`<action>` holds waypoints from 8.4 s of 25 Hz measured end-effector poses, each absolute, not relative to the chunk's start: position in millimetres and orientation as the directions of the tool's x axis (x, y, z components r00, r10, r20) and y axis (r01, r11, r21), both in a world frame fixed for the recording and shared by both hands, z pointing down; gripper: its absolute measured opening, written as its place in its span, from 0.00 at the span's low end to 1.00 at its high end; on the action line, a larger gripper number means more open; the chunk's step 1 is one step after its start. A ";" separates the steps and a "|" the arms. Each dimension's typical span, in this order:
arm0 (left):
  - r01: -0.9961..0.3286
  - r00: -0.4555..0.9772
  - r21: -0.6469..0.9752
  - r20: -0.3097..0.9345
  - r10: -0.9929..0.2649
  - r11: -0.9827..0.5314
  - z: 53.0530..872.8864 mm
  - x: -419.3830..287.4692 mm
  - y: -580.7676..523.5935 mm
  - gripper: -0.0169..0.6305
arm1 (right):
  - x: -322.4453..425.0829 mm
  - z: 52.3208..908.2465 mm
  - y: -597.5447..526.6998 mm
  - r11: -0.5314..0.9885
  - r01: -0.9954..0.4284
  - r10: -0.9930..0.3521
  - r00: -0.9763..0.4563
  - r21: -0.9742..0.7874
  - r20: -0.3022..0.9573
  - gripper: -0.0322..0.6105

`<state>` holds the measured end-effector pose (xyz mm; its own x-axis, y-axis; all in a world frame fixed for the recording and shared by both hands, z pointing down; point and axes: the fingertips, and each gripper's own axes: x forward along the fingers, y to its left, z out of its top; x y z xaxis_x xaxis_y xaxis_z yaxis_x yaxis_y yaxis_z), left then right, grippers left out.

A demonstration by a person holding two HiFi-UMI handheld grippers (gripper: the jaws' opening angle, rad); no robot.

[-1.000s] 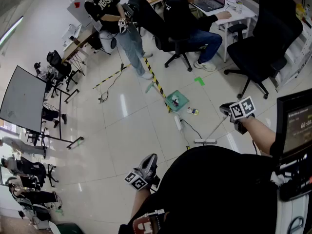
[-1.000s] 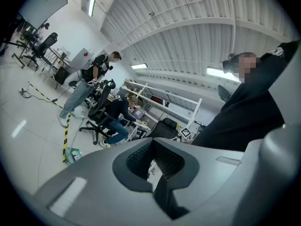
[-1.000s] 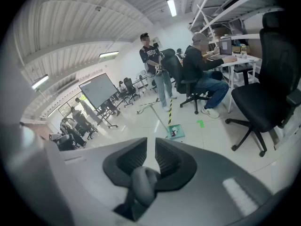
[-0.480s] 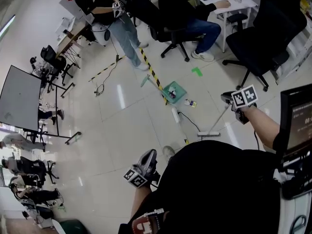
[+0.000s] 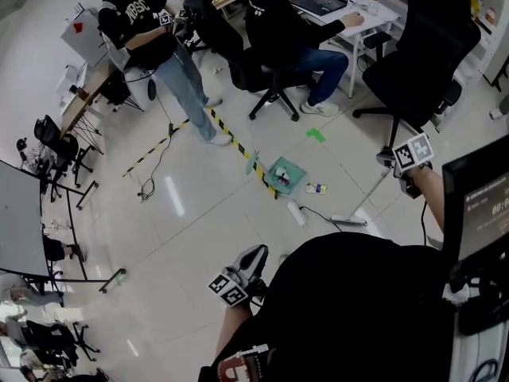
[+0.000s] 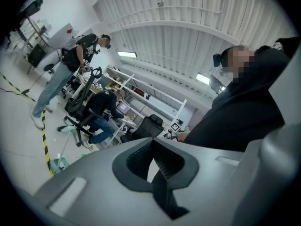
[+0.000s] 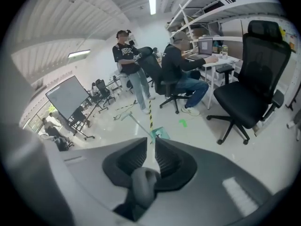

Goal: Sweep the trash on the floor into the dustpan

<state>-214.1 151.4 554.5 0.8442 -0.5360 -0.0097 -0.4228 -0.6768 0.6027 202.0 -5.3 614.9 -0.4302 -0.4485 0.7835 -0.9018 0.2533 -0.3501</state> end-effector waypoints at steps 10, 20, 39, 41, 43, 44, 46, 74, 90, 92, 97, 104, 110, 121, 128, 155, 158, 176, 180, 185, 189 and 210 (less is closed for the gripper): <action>-0.417 0.855 0.632 0.029 -0.518 -0.653 545.5 -314.6 57.1 0.02 | 165.0 611.9 -83.1 0.125 -0.958 -0.477 -0.285 -0.257 0.831 0.10; -0.579 0.717 0.653 0.123 -0.686 -0.488 563.8 -222.1 -4.2 0.02 | 188.5 654.1 -213.6 0.323 -0.876 -0.331 -0.459 -0.358 0.824 0.11; -0.539 0.783 0.642 0.143 -0.605 -0.546 561.3 -237.1 -55.9 0.02 | 162.4 629.8 -320.1 0.554 -0.831 -0.450 -0.346 -0.047 0.824 0.07; -0.549 0.774 0.639 0.147 -0.615 -0.539 560.6 -235.6 -51.9 0.02 | 145.1 629.5 -327.0 0.625 -0.780 -0.444 -0.380 -0.023 0.811 0.06; -0.560 0.767 0.635 0.154 -0.623 -0.533 558.5 -235.1 -47.1 0.02 | 125.7 627.7 -333.1 0.688 -0.725 -0.439 -0.416 0.001 0.796 0.06; -0.565 0.763 0.633 0.158 -0.627 -0.529 557.5 -235.5 -44.9 0.02 | 116.5 625.8 -336.9 0.712 -0.702 -0.440 -0.428 0.016 0.790 0.06; -0.578 0.752 0.630 0.166 -0.638 -0.519 556.7 -237.6 -40.4 0.02 | 99.5 622.2 -345.0 0.744 -0.667 -0.443 -0.445 0.042 0.778 0.05; -0.575 0.737 0.638 0.131 -0.664 -0.512 560.5 -246.3 -40.7 0.02 | 80.5 605.9 -338.0 0.797 -0.601 -0.418 -0.471 0.065 0.777 0.04; -0.562 0.772 0.635 0.172 -0.611 -0.531 559.1 -228.3 -52.7 0.02 | 113.6 644.3 -320.2 0.532 -0.820 -0.596 -0.540 -0.211 0.594 0.04; -0.560 0.771 0.636 0.167 -0.614 -0.530 559.0 -229.4 -54.0 0.02 | 109.5 647.8 -317.5 0.530 -0.821 -0.600 -0.541 -0.213 0.589 0.04; -0.567 0.762 0.647 0.177 -0.623 -0.510 562.1 -235.2 -52.9 0.02 | 96.2 659.2 -310.4 0.529 -0.818 -0.605 -0.551 -0.227 0.575 0.05; -0.572 0.755 0.656 0.185 -0.629 -0.494 566.7 -235.6 -48.8 0.02 | 65.1 647.6 -310.9 0.552 -0.740 -0.588 -0.673 -0.386 0.449 0.30; -0.574 0.749 0.658 0.183 -0.636 -0.487 567.6 -239.0 -49.5 0.02 | 41.0 642.2 -305.0 0.583 -0.660 -0.540 -0.750 -0.473 0.382 0.44; -0.575 0.748 0.667 0.193 -0.636 -0.474 569.3 -240.8 -48.9 0.02 | 10.1 667.5 -277.2 0.684 -0.603 -0.413 -0.784 -0.411 0.463 0.55; -0.572 0.754 0.668 0.199 -0.627 -0.476 573.1 -237.3 -46.1 0.02 | -5.7 693.4 -255.0 0.799 -0.529 -0.262 -0.734 -0.286 0.626 0.46; -0.590 0.700 0.674 0.154 -0.697 -0.444 571.1 -258.4 -28.4 0.02 | 21.8 656.7 -335.1 0.747 -0.645 -0.242 -0.489 -0.160 0.838 0.42; -0.598 0.687 0.675 0.154 -0.711 -0.432 567.7 -264.2 -22.4 0.02 | 14.0 656.2 -331.1 0.775 -0.609 -0.188 -0.473 -0.166 0.861 0.42; -0.615 0.664 0.672 0.158 -0.731 -0.413 572.2 -273.1 -13.4 0.02 | 51.7 684.5 -290.4 0.798 -0.559 -0.013 -0.386 -0.223 0.922 0.43; -0.605 0.677 0.674 0.155 -0.719 -0.424 574.1 -267.3 -17.2 0.02 | 82.8 697.6 -264.2 0.818 -0.537 0.080 -0.247 -0.205 0.966 0.44; -0.589 0.699 0.675 0.150 -0.699 -0.444 575.5 -258.6 -21.9 0.02 | 103.7 716.9 -222.0 0.805 -0.534 0.180 -0.193 -0.257 0.965 0.45; -0.582 0.707 0.679 0.151 -0.691 -0.447 576.1 -256.6 -25.9 0.02 | 110.9 730.6 -191.2 0.818 -0.502 0.250 -0.128 -0.280 0.960 0.45; -0.558 0.727 0.689 0.137 -0.673 -0.463 588.4 -255.7 -32.6 0.02 | 172.3 704.2 -204.2 0.896 -0.389 0.279 0.117 -0.214 0.953 0.43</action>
<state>-255.7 -32.6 588.4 0.7273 -0.6726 0.1366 -0.5576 -0.4631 0.6889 172.3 -204.2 704.2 0.1173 0.2788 0.9532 -0.3893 0.8959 -0.2142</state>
